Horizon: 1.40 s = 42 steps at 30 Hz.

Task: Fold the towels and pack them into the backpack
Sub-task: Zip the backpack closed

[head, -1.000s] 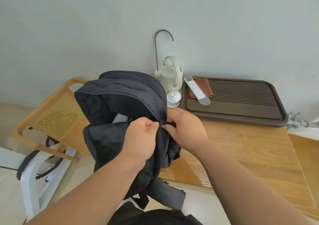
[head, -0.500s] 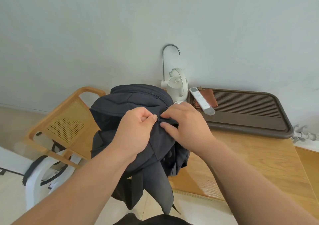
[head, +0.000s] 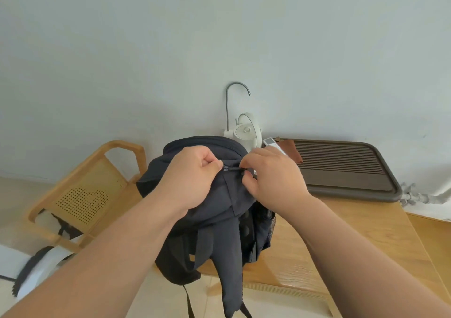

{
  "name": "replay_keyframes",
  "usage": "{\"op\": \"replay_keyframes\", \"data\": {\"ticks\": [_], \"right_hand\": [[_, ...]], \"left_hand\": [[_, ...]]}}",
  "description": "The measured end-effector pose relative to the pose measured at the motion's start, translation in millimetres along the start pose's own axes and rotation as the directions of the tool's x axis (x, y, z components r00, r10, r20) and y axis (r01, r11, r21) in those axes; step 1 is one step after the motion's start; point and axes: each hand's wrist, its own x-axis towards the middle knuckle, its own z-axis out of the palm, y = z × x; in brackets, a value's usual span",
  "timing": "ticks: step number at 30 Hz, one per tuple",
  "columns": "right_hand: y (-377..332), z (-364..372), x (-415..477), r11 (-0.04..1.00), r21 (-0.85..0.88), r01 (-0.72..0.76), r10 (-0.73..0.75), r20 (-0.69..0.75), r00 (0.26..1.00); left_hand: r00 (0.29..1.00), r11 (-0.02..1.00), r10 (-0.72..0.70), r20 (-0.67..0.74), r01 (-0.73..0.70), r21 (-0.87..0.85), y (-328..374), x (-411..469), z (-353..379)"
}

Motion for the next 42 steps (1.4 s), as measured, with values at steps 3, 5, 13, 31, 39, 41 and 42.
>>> {"op": "replay_keyframes", "data": {"ticks": [3,5,13,31,39,41,42], "right_hand": [[-25.8,-10.3,9.3,0.976,0.216,0.013,-0.032,0.087,0.996],[-35.0,-6.4,14.3,0.986,0.156,0.057,-0.086,0.189,0.978],[-56.0,23.3,2.1,1.0,-0.002,0.026,-0.026,0.085,0.996],[-56.6,-9.3,5.5,0.962,0.044,-0.271,0.265,0.1,0.959],[-123.1,23.8,33.0,0.955,-0.294,-0.038,0.125,0.283,0.951],[-121.9,36.8,28.1,0.948,-0.318,-0.006,0.083,0.228,0.97],[-119.4,41.4,24.6,0.94,-0.342,-0.007,0.076,0.188,0.979]], "left_hand": [[0.998,0.999,0.031,0.047,-0.03,-0.03,-2.8,3.0,-9.3],[0.994,0.997,0.063,0.093,-0.066,0.028,-6.2,4.2,-14.2],[0.976,0.984,0.139,0.166,-0.155,0.09,-40.5,3.4,-27.9],[0.971,0.959,0.072,0.227,-0.006,-0.282,-72.8,20.4,-63.8],[0.962,0.944,0.077,0.261,0.014,-0.331,-102.8,11.5,-60.4],[0.964,0.956,0.09,0.25,-0.013,-0.293,-111.3,12.1,-60.5],[0.967,0.96,0.096,0.238,-0.027,-0.278,-114.2,13.0,-61.3]]}}
